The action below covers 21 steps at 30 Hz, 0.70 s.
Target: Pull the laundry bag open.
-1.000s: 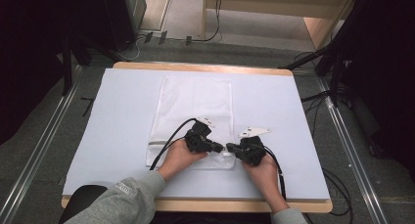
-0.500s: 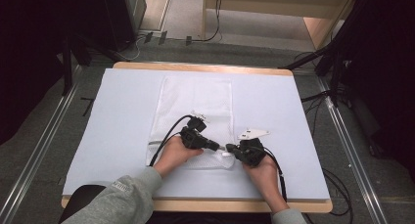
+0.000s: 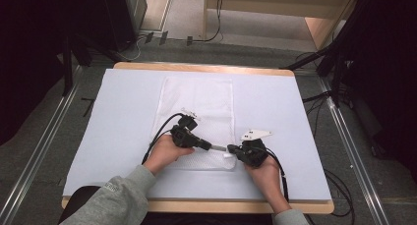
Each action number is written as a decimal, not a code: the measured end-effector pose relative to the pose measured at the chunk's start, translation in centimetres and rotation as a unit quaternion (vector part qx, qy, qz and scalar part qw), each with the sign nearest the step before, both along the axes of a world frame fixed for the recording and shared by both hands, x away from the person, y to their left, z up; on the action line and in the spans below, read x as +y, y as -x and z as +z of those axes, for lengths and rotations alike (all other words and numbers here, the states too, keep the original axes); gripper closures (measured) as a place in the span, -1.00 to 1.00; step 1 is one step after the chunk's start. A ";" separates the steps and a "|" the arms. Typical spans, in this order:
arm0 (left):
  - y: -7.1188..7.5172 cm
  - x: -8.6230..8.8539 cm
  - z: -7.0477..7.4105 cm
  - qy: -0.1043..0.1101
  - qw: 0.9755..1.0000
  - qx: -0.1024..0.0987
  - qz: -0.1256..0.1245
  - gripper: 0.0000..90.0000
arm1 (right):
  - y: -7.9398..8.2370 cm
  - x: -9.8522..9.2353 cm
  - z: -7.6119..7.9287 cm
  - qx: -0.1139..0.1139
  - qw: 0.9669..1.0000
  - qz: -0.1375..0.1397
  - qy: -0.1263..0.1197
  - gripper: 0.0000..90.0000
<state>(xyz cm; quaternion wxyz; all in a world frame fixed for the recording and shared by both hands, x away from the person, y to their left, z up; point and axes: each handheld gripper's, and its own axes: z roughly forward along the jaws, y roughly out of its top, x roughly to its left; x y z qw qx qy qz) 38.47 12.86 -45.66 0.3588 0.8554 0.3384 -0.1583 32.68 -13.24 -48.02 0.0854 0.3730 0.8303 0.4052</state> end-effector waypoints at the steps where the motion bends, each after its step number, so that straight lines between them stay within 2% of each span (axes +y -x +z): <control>1: 0.0 0.3 0.1 0.000 1.000 0.000 0.002 0.96 | 0.0 0.0 0.0 0.001 1.000 0.000 0.000 1.00; 9: 0.2 2.8 0.5 0.007 1.000 0.012 0.016 0.96 | -0.1 -0.1 0.0 0.005 1.000 0.000 -0.005 1.00; 15: 0.6 4.8 1.0 0.000 1.000 0.009 0.024 0.96 | -0.2 -0.2 0.0 0.009 1.000 0.003 -0.008 1.00; 19: 0.9 6.8 1.2 -0.001 0.999 0.010 0.034 0.96 | -0.3 -0.2 0.0 0.010 1.000 0.003 -0.009 1.00; 21: 1.1 7.9 1.4 -0.001 0.999 0.004 0.041 0.96 | -0.3 -0.2 0.0 0.010 1.000 0.004 -0.008 1.00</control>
